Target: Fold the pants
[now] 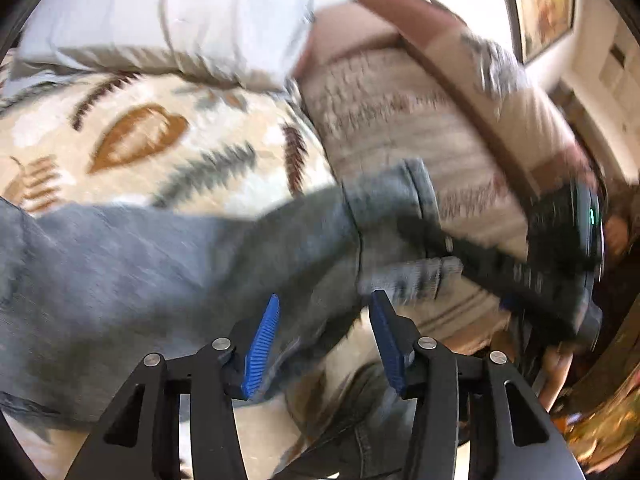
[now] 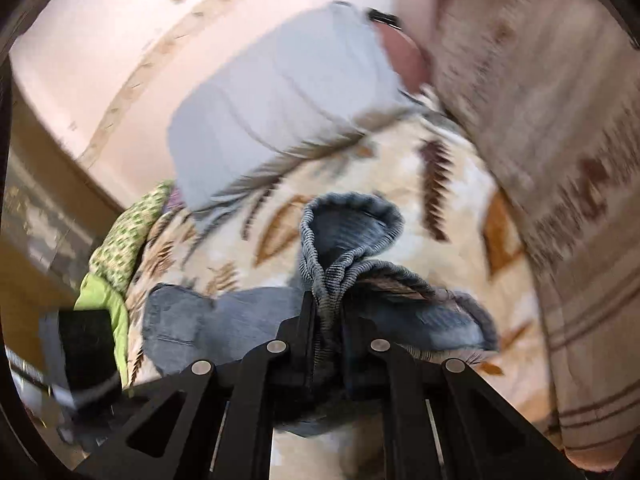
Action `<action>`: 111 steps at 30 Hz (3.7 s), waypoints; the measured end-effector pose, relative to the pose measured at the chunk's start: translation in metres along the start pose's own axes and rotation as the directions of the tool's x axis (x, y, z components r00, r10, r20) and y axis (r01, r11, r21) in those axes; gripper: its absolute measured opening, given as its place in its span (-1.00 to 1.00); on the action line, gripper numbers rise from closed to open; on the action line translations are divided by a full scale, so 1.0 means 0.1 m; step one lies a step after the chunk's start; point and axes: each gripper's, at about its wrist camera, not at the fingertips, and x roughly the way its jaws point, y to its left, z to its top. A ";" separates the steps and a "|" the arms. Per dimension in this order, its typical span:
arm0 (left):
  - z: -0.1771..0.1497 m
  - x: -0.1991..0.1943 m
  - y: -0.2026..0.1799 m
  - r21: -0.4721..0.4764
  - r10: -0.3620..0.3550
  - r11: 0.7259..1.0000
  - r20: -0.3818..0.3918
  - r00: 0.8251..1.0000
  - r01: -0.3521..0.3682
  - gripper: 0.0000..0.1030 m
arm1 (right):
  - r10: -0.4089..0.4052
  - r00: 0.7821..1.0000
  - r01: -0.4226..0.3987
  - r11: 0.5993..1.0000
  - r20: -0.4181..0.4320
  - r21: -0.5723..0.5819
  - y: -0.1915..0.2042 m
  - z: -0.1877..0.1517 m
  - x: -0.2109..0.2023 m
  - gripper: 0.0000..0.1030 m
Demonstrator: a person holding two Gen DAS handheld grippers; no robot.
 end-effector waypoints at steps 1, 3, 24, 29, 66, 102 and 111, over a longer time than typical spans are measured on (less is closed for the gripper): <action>0.07 -0.11 0.06 -0.017 -0.029 0.999 0.014 0.999 0.030 -0.02 | 0.012 1.000 -0.012 1.000 0.008 -0.026 0.16 0.02 0.02 -0.81; 0.15 -0.34 0.11 0.002 -0.090 0.996 0.042 0.995 0.090 0.12 | 0.030 0.999 -0.030 0.997 0.012 -0.065 0.38 0.06 0.06 -0.81; -0.56 1.80 -0.70 0.446 0.237 0.890 -0.279 0.931 -0.093 0.18 | -0.075 0.984 0.121 0.947 -0.160 0.296 -1.54 -0.44 0.25 0.28; -0.83 1.85 -0.90 0.605 0.305 0.793 -0.296 0.905 -0.069 0.17 | -0.038 0.988 0.086 0.941 -0.148 0.327 -1.64 -0.43 0.24 0.29; -0.83 1.42 -0.93 0.436 0.250 0.876 -0.049 0.967 -0.205 -0.73 | 0.110 0.976 -0.009 0.880 -0.186 0.474 -1.48 -0.41 0.43 -0.78; -0.26 -0.57 1.74 -0.318 0.043 0.947 -0.032 0.999 -0.051 0.39 | 0.011 0.969 -0.054 0.984 -0.246 -0.168 1.19 -0.74 1.52 0.12; -0.47 -0.20 1.36 -0.204 0.254 0.937 -0.160 0.954 -0.283 -0.09 | -0.038 0.975 -0.006 0.981 -0.219 -0.194 1.00 -0.14 1.82 -0.24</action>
